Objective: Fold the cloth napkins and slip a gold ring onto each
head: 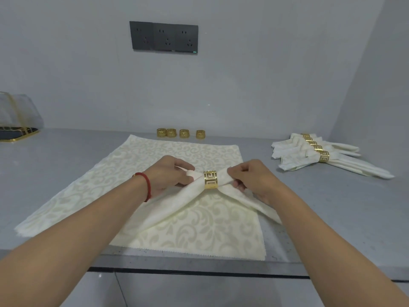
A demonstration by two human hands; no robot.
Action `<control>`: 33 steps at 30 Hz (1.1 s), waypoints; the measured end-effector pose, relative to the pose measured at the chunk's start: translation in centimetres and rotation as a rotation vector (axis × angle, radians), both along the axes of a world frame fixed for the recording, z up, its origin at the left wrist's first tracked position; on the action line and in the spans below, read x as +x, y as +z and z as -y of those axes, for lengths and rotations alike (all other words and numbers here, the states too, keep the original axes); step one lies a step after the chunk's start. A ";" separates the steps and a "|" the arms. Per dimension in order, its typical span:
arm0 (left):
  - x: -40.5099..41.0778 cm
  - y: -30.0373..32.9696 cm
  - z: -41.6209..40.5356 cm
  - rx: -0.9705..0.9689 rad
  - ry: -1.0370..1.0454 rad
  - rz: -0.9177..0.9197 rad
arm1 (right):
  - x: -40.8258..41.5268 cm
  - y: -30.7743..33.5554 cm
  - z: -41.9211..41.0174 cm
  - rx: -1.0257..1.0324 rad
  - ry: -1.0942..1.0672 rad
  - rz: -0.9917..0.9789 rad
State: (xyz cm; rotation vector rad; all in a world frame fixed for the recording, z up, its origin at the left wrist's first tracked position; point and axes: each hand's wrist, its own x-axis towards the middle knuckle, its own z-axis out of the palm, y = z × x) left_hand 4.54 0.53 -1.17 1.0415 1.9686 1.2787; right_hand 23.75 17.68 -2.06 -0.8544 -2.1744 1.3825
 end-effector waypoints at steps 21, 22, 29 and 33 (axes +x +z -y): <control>19.0 0.2 -28.7 -0.006 -0.141 0.042 | 19.5 -0.2 -21.0 0.299 -0.528 0.214; 19.5 -0.1 -30.0 -0.013 -0.128 0.023 | 19.7 -0.5 -22.1 0.312 -0.549 0.219; 20.7 -1.0 -35.9 0.045 -0.019 -0.256 | 18.4 -2.8 -27.7 0.437 -0.716 0.149; 20.3 -1.2 -38.6 0.074 -0.020 -0.348 | 17.3 -3.5 -29.9 0.445 -0.756 0.122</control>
